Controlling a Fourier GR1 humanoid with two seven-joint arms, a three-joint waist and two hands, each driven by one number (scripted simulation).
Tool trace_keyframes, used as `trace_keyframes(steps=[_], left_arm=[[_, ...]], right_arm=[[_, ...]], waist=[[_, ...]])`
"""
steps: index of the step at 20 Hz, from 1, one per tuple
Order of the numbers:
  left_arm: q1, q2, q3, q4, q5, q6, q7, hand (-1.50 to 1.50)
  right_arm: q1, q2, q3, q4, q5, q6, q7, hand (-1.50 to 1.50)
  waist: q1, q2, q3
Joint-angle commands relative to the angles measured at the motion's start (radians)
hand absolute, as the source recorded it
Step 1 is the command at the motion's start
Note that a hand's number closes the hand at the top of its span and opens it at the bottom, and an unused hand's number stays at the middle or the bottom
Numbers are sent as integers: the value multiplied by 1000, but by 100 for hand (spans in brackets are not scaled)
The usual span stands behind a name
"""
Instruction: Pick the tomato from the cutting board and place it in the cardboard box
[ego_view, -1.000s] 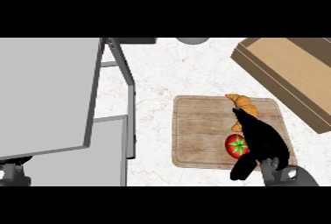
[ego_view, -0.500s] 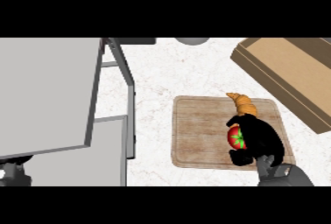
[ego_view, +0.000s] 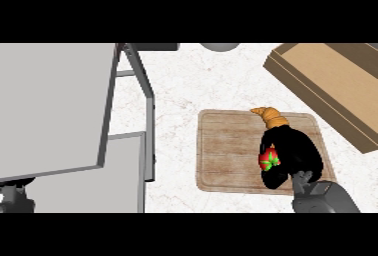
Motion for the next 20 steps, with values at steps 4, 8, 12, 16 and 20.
trace_keyframes(steps=[4,8,12,16,20], left_arm=[[4,-5,-22,28,-17,-36,-45,0],[-29,-26,-11,9,-14,4,-10,0],[-11,-37,-20,10,-45,15,-13,0],[-34,-10,-5,8,-18,-16,12,0],[-2,-11,19,37,-14,-29,-32,0]], right_arm=[[-299,-85,-79,358,-67,71,-315,150],[-442,-46,-84,582,3,-4,-434,150],[-447,-45,-93,584,74,-96,-466,150],[-580,-24,-118,600,91,-107,-454,150],[-561,-60,-159,372,62,-91,-415,150]], waist=[[46,21,6],[19,10,5],[4,6,5],[7,7,5],[-8,2,4]])
